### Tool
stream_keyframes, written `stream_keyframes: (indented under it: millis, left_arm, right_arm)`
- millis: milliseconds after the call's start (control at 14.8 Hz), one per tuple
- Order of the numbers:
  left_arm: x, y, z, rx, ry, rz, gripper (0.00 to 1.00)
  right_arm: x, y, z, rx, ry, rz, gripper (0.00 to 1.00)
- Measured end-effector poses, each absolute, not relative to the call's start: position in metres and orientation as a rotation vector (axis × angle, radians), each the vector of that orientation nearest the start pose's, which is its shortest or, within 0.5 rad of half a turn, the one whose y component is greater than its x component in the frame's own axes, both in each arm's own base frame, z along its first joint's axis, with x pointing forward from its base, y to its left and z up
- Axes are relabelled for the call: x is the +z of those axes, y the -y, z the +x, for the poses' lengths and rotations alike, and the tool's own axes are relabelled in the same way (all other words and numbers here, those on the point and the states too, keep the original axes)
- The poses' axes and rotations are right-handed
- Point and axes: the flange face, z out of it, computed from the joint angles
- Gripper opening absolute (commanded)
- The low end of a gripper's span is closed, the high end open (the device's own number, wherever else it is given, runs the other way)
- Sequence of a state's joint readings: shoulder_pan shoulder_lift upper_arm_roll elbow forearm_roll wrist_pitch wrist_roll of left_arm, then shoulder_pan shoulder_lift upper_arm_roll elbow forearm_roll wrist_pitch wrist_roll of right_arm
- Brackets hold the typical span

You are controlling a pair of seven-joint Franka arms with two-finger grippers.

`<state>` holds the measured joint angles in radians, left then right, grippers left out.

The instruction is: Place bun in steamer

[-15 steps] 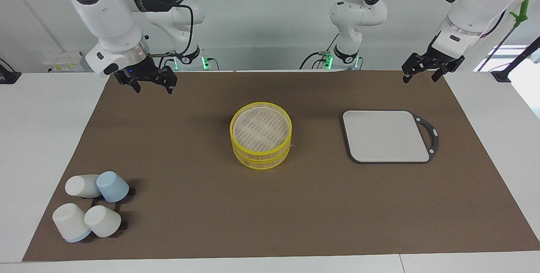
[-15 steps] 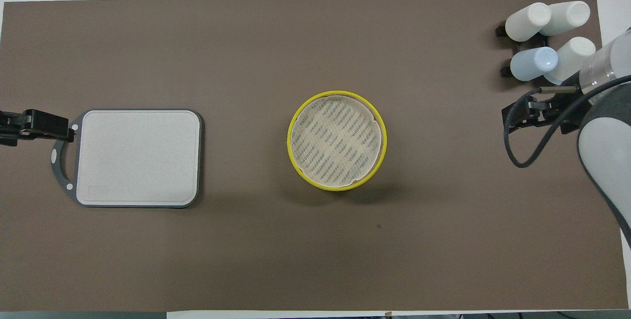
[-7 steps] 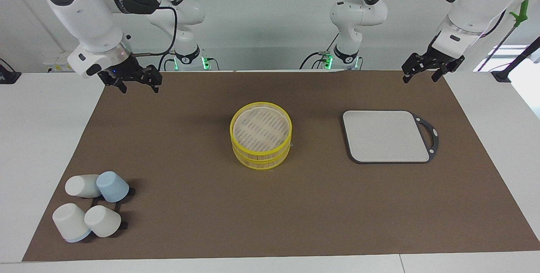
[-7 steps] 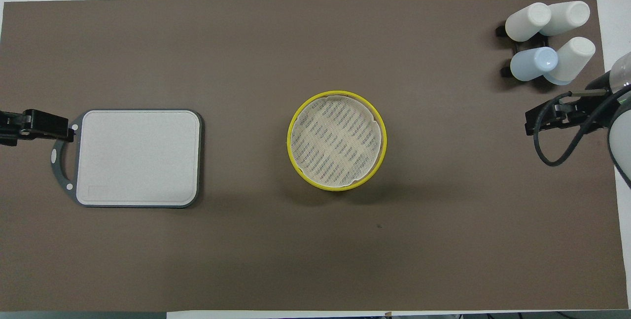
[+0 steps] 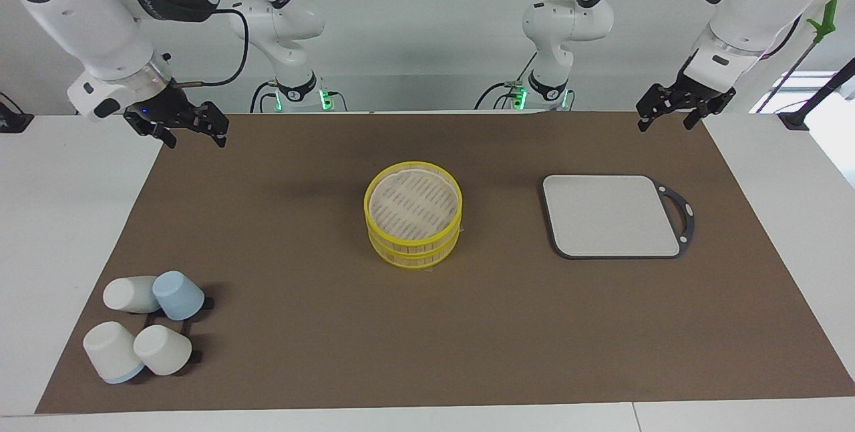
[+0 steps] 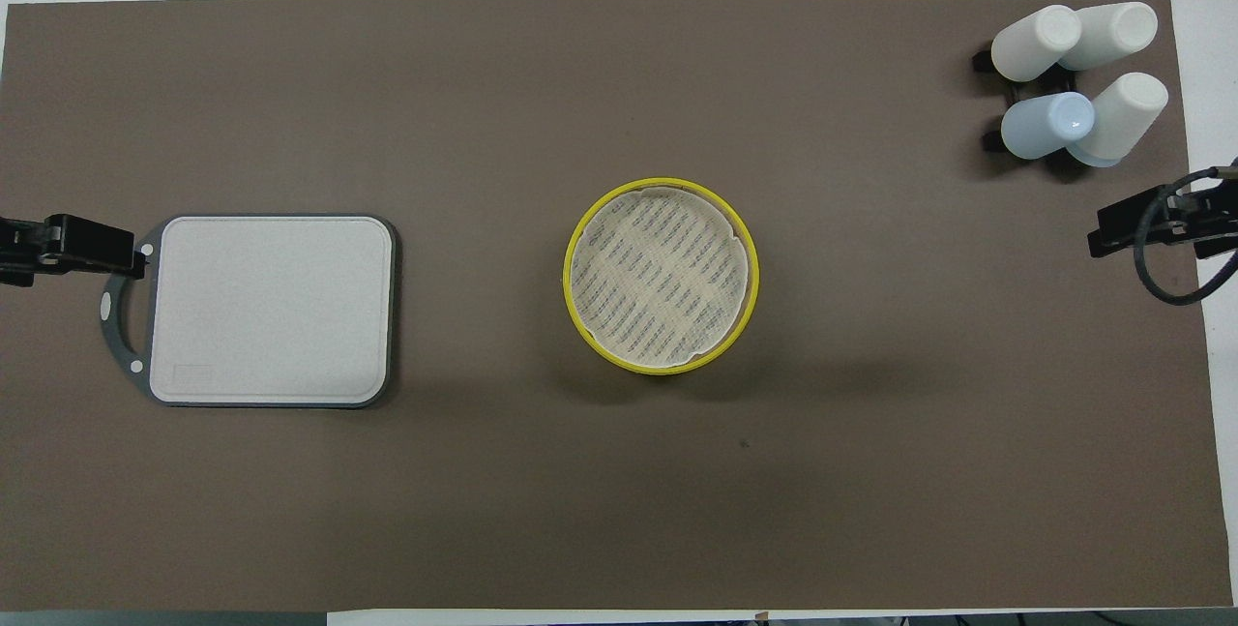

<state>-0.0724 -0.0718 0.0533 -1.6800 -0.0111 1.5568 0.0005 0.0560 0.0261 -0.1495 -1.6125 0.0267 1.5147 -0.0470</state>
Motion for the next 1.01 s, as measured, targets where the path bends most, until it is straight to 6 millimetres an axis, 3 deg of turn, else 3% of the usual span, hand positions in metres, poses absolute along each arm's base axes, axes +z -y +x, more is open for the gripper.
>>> stream_keyframes:
  millis: [270,607,1011]
  left_arm:
    - [0.611,0.01,0.529,0.081,-0.031,-3.155,1.0]
    - [0.611,0.01,0.529,0.081,-0.031,-3.155,1.0]
    - [0.611,0.01,0.529,0.081,-0.032,-3.155,1.0]
  right_arm:
    - [0.596,0.062,0.551,0.155,-0.11,-3.112,1.0]
    - [0.608,0.063,0.554,0.073,-0.109,-3.132,1.0]
    - [0.608,0.061,0.554,0.076,-0.089,-3.132,1.0]
